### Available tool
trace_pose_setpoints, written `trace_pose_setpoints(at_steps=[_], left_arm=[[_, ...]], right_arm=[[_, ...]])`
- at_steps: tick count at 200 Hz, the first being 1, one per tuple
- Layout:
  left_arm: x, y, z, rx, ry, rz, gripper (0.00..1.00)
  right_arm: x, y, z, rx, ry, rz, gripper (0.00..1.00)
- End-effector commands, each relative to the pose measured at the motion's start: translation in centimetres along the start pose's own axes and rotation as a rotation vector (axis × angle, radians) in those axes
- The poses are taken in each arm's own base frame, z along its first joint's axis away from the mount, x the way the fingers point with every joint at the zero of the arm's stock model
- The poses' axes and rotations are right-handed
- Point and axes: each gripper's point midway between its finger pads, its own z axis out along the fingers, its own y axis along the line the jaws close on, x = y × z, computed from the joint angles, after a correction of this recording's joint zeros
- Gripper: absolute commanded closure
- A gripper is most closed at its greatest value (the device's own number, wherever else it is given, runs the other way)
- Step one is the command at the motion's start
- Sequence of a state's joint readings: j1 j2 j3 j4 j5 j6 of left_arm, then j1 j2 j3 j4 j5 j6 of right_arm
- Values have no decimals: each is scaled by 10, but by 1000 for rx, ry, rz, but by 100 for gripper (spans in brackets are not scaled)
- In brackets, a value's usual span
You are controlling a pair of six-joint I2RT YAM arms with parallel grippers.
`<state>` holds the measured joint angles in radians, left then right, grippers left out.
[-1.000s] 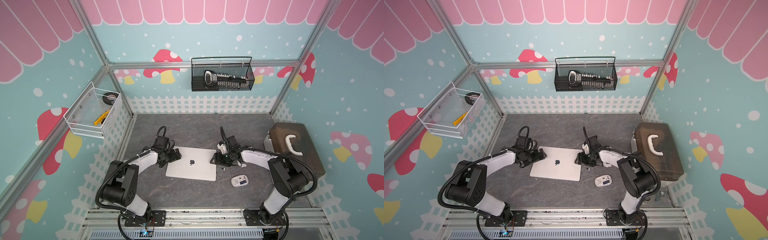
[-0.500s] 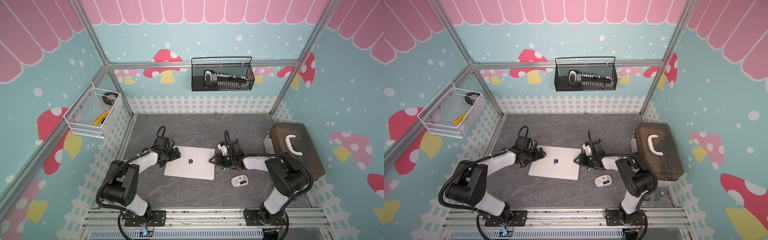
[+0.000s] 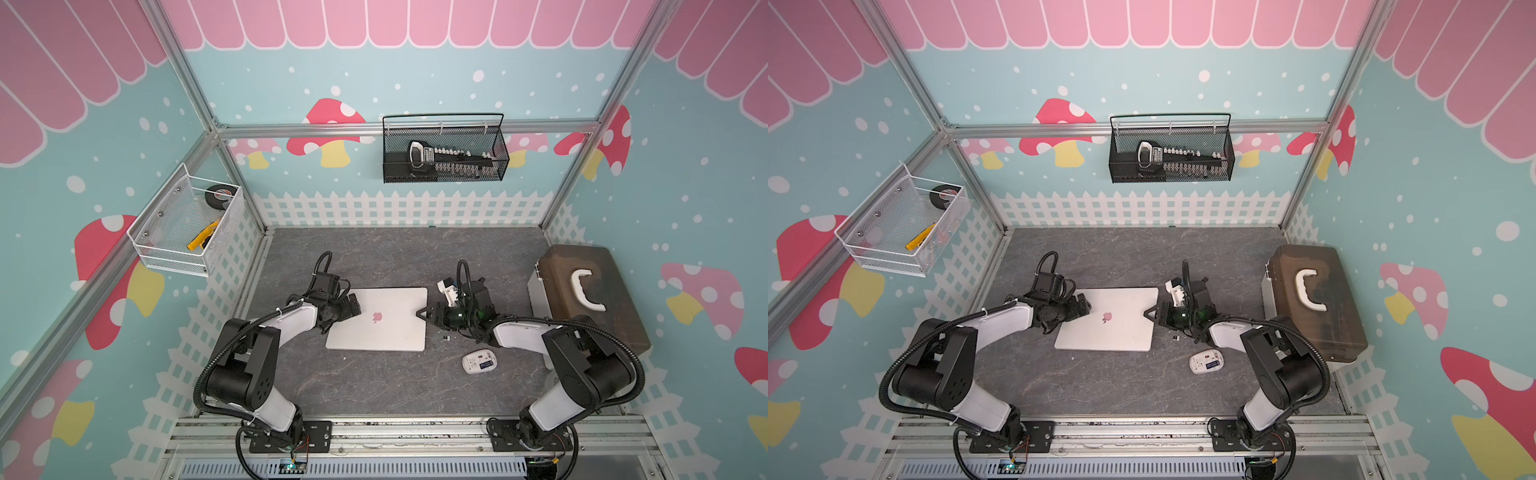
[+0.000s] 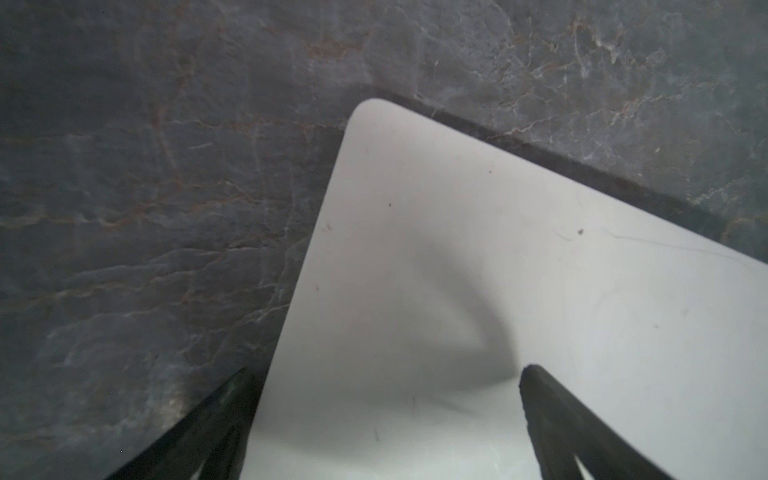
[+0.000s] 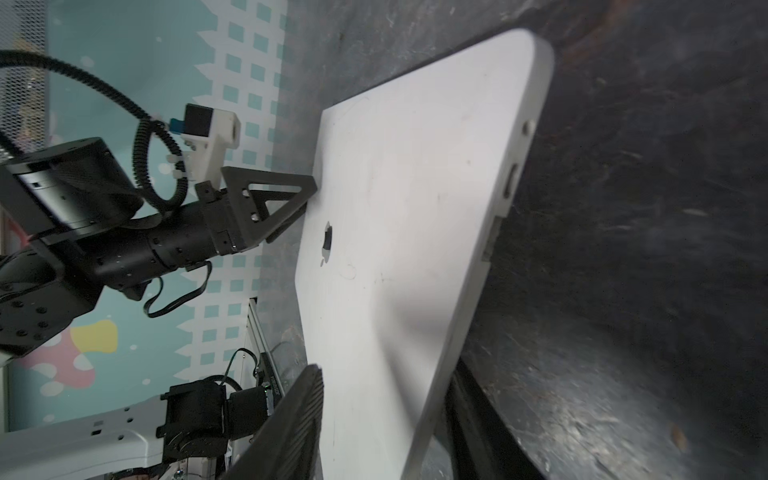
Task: Insert the wireless mouse receiver into the laptop
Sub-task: Pick up the laptop from the center of the board.
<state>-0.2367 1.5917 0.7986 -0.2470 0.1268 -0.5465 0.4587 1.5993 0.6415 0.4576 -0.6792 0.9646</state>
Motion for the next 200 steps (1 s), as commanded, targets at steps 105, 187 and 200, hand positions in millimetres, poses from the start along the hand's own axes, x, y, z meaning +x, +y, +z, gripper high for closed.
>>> trace_pose_setpoints(at_steps=[105,187,200], left_arm=[[16,-33,-13,116,46,-20,1],[-32,-33,-92,299,-126,-291,1],[-28,-33,-96,336,-122,-356,1]], right_arm=[[-8,63,3,-205,-1,-45,92],[-57,48,-25,55,-272,42,100],[-64,43,-29,88,-313,68,100]])
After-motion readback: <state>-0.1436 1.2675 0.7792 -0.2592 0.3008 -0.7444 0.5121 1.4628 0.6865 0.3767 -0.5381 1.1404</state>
